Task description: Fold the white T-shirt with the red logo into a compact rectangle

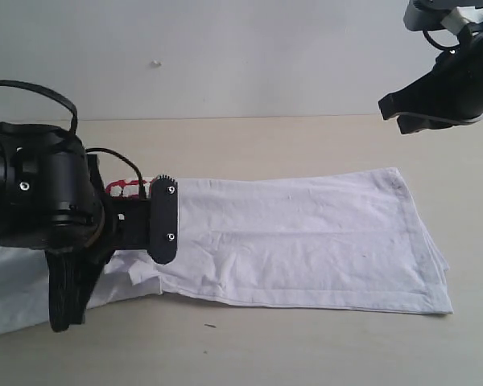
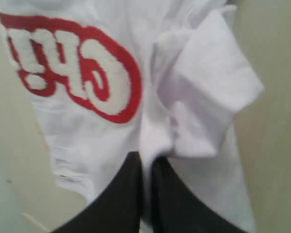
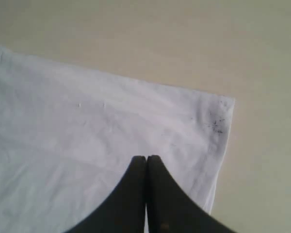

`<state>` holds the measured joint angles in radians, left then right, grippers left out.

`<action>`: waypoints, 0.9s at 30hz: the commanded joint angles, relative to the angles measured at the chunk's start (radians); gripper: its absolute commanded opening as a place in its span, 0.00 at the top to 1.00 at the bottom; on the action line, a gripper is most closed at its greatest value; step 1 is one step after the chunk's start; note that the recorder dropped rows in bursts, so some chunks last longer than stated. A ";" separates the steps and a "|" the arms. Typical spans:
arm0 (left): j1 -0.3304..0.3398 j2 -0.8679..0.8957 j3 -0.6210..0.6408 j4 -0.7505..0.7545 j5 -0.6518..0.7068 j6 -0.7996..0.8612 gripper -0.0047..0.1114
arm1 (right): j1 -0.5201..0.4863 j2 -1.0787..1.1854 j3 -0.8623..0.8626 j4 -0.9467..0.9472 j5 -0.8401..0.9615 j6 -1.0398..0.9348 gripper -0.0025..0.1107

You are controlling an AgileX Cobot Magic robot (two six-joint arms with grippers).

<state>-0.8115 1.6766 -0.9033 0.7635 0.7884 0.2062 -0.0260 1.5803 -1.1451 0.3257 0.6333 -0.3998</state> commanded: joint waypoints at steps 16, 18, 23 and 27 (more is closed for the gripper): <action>0.167 0.128 -0.022 0.532 -0.428 -0.116 0.72 | -0.003 -0.010 0.003 0.008 -0.035 -0.021 0.98; 0.186 0.128 -0.022 0.588 -0.495 -0.182 0.65 | -0.003 -0.010 0.003 0.008 -0.035 -0.021 0.98; 0.207 0.146 -0.036 0.671 -0.528 -0.334 0.63 | -0.003 -0.010 0.003 0.010 -0.039 -0.021 0.98; 0.207 0.150 -0.040 0.667 -0.519 -0.401 0.63 | -0.003 -0.010 0.003 0.009 -0.042 -0.021 0.98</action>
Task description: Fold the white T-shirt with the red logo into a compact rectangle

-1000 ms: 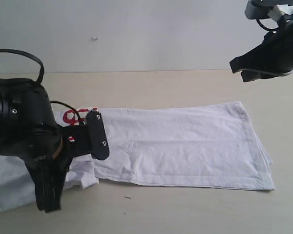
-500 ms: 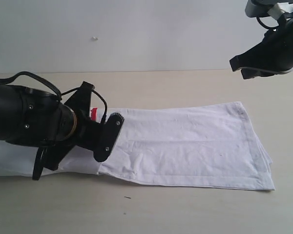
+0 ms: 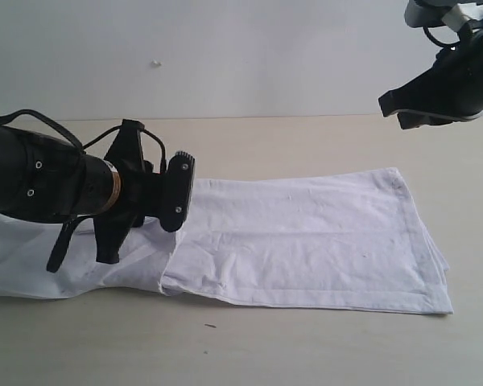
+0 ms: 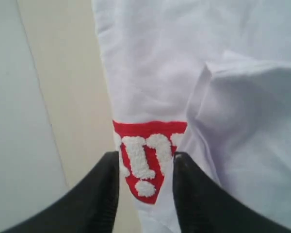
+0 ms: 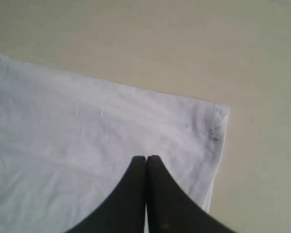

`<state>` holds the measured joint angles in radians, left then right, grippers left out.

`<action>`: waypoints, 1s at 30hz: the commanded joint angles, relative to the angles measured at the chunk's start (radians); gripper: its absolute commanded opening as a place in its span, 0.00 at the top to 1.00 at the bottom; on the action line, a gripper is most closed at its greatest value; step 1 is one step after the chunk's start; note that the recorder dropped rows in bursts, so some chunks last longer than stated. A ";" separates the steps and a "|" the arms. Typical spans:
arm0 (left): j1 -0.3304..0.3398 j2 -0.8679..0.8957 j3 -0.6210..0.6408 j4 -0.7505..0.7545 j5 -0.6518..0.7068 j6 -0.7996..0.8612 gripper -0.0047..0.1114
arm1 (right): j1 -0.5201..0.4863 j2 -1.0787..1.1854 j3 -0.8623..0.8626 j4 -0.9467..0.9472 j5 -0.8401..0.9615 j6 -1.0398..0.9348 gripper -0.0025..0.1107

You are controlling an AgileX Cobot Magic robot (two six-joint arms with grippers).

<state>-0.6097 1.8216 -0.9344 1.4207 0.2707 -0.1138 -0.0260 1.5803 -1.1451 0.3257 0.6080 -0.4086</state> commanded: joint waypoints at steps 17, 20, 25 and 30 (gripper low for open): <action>0.002 0.005 -0.009 -0.784 0.137 0.094 0.96 | -0.003 -0.010 0.003 0.009 0.002 -0.010 0.98; 0.016 0.006 -0.009 -0.892 0.139 0.178 0.96 | -0.003 -0.010 0.003 0.011 0.008 -0.010 0.98; 0.068 0.035 -0.009 -0.912 0.132 0.178 0.96 | -0.003 -0.010 0.003 0.011 0.005 -0.010 0.98; 0.099 0.089 -0.011 -0.912 0.047 0.178 0.96 | -0.003 -0.010 0.003 0.011 -0.002 -0.010 0.98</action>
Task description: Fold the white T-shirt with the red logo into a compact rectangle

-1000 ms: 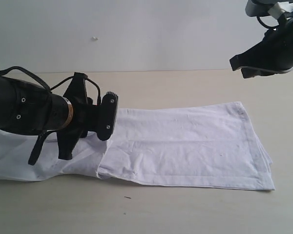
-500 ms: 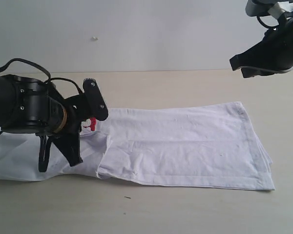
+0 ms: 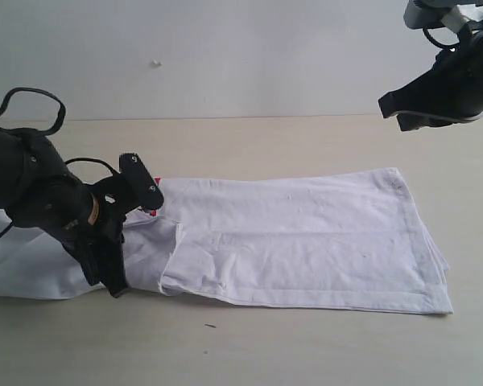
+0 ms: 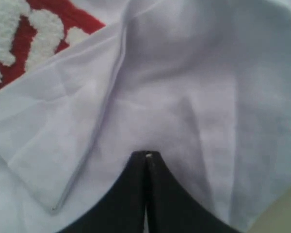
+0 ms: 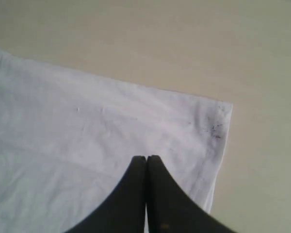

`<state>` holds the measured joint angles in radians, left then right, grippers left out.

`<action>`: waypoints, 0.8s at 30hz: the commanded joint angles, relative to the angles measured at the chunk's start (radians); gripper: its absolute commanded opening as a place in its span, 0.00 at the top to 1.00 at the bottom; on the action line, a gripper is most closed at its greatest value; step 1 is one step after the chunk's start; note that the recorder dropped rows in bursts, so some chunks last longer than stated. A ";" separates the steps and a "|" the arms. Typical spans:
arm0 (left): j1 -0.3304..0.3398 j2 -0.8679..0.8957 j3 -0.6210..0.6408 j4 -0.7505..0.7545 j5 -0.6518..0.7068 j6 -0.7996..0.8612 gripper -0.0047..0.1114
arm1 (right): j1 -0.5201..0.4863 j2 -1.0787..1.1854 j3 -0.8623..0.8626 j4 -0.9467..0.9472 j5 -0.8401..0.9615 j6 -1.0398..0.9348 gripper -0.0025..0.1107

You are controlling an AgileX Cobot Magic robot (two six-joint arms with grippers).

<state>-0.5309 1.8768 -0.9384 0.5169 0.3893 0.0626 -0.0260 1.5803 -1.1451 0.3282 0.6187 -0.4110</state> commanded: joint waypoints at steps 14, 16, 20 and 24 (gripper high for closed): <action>0.033 0.149 -0.144 0.021 -0.133 -0.018 0.96 | -0.003 -0.010 0.003 0.008 -0.019 -0.008 0.98; 0.033 0.159 -0.159 0.032 -0.133 -0.018 0.96 | -0.003 -0.010 0.003 0.008 -0.023 -0.008 0.98; 0.033 0.159 -0.200 0.055 -0.135 -0.018 0.96 | -0.003 -0.010 0.003 0.008 -0.023 -0.008 0.98; 0.033 0.159 -0.238 0.055 -0.135 -0.040 0.96 | -0.003 -0.010 0.003 0.008 -0.024 -0.008 0.98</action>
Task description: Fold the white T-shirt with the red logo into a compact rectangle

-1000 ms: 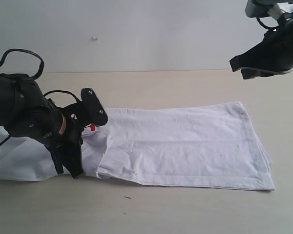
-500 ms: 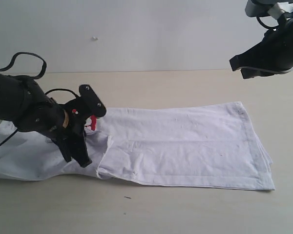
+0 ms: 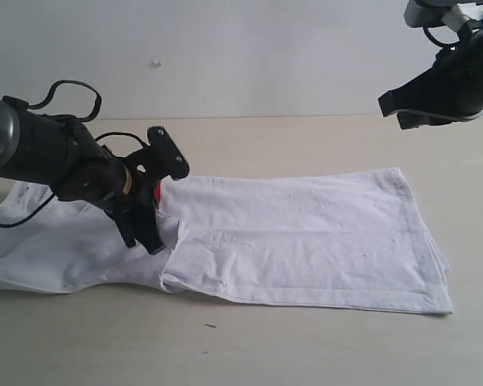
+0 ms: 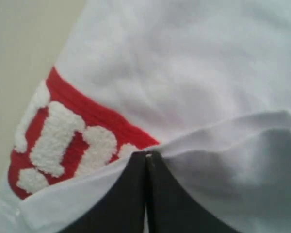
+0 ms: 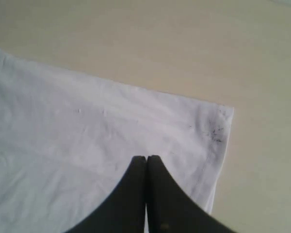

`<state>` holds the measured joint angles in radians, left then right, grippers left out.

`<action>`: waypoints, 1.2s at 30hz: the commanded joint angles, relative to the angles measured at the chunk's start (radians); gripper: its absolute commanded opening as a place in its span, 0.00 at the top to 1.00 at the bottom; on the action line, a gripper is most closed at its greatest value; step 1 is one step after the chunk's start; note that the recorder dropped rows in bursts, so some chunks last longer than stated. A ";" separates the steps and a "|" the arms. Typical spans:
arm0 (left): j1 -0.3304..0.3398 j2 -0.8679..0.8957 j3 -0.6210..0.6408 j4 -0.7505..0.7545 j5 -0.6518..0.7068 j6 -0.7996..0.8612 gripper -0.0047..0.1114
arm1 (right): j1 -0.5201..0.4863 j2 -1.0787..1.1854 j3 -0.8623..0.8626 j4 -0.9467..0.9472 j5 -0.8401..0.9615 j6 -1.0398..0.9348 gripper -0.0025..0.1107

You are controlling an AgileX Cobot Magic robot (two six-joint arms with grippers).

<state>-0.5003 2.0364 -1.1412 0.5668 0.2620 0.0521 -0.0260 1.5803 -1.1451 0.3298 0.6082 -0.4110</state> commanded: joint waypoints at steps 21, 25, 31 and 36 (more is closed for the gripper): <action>0.003 -0.174 0.143 -0.278 -0.025 -0.019 0.96 | -0.005 0.271 -0.001 -0.122 0.006 0.135 0.98; 0.044 -0.164 0.229 -0.292 -0.067 -0.030 0.96 | -0.005 0.309 -0.001 -0.127 0.005 0.127 0.98; 0.045 -0.184 0.264 -0.308 -0.110 -0.038 0.96 | -0.005 0.319 -0.003 -0.126 0.018 0.125 0.98; 0.043 -0.248 0.264 -0.342 -0.137 -0.038 0.96 | -0.005 0.317 -0.025 -0.126 0.053 0.125 0.98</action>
<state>-0.4519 1.8285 -0.8780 0.2508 0.1474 0.0195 -0.0260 1.9042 -1.1537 0.2059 0.6421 -0.2798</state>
